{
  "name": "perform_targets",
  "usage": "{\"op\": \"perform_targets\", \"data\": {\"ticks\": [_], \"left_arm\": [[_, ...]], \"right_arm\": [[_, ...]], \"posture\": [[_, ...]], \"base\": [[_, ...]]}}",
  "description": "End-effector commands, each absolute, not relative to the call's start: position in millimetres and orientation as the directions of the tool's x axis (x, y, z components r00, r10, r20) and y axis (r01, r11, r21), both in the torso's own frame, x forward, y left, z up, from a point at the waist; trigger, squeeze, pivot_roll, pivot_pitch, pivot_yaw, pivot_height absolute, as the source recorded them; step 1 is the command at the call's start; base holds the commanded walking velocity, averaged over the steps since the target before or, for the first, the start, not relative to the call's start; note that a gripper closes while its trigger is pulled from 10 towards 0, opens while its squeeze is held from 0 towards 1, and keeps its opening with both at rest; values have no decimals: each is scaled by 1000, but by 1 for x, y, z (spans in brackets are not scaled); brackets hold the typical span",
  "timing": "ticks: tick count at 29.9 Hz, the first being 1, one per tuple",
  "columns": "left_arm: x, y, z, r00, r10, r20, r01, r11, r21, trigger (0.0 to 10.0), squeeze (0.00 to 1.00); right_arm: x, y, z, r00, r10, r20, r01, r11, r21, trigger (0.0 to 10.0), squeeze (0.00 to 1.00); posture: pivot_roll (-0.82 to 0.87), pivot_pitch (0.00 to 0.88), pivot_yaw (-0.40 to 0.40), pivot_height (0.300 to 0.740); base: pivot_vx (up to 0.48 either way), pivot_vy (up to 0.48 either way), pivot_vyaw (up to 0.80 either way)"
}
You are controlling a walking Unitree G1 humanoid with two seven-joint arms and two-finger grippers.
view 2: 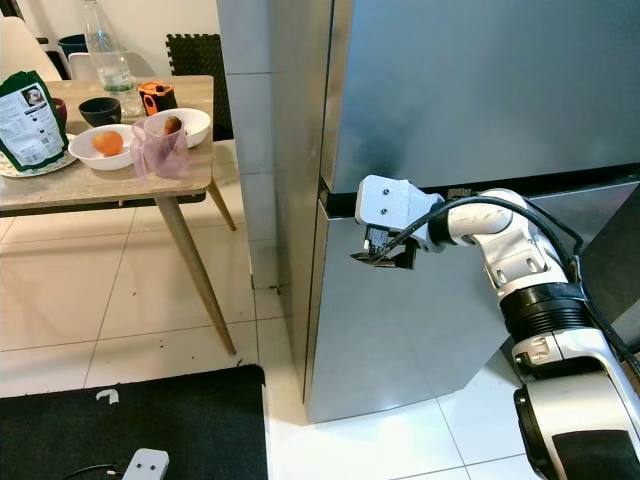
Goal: Restocking fridge
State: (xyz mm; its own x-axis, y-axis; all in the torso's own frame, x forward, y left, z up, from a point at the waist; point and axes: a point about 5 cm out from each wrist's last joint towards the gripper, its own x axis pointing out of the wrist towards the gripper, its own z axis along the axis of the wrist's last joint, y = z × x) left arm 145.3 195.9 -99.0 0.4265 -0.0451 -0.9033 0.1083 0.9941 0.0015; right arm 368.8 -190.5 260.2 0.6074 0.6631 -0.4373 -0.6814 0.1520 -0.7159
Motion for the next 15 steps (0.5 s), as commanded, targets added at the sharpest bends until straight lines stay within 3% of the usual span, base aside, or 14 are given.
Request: {"op": "perform_targets", "data": {"ticks": [1, 5, 7, 15], "left_arm": [[129, 193, -105, 370, -49, -928, 107, 994, -9, 10000, 0], [129, 193, -105, 370, -48, -928, 107, 994, -8, 10000, 0], [128, 194, -105, 368, -46, -929, 110, 994, -5, 10000, 0], [129, 195, -105, 370, -45, -928, 108, 994, -5, 10000, 0]], "right_arm": [[370, -190, 262, 610, 655, -447, -677, 137, -723, 10000, 0], [368, -190, 252, 579, 628, -519, -708, 73, -702, 10000, 0], [362, -191, 234, 518, 551, -654, -759, -55, -649, 10000, 0], [356, -177, 231, 423, 606, -673, -798, -103, -594, 10000, 0]], "posture": [[-50, 86, -41, 740], [-50, 85, -41, 740], [-48, 84, -42, 740], [-47, 84, -43, 740]], "base": [[0, 0, 0], [0, 0, 0], [0, 0, 0], [0, 0, 0]]}}
